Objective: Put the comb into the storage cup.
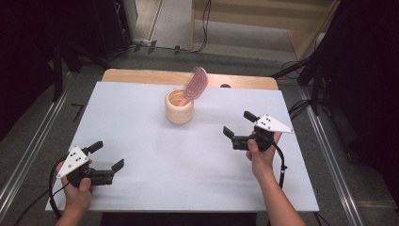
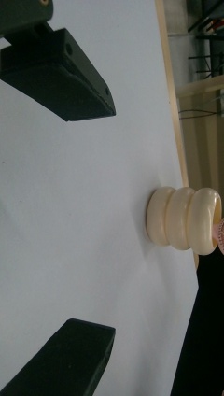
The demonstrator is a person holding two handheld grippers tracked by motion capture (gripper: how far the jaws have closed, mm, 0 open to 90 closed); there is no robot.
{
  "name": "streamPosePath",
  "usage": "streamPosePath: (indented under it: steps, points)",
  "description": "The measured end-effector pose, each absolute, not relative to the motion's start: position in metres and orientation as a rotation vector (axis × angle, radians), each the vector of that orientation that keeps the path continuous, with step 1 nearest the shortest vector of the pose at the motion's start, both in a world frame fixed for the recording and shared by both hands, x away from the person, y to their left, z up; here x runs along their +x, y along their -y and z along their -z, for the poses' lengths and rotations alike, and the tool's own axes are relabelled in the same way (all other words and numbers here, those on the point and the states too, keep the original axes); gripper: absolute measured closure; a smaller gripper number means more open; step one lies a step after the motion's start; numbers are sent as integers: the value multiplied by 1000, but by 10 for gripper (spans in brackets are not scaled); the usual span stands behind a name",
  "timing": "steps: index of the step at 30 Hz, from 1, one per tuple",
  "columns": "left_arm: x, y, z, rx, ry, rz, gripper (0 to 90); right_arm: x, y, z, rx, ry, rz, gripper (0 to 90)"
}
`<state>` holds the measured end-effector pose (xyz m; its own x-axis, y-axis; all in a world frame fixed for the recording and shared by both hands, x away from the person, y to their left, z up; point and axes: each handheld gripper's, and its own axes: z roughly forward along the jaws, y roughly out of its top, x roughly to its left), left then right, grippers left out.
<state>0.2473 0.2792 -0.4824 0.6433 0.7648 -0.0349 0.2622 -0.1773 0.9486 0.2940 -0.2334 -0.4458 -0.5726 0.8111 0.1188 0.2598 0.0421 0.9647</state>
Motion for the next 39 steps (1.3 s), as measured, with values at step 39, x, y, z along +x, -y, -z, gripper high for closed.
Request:
streamPosePath:
  steps: [39]
  points:
    - [247,-279,483,1743,-834,-562,0,245,288,474,1137,-1814,-1498,0]
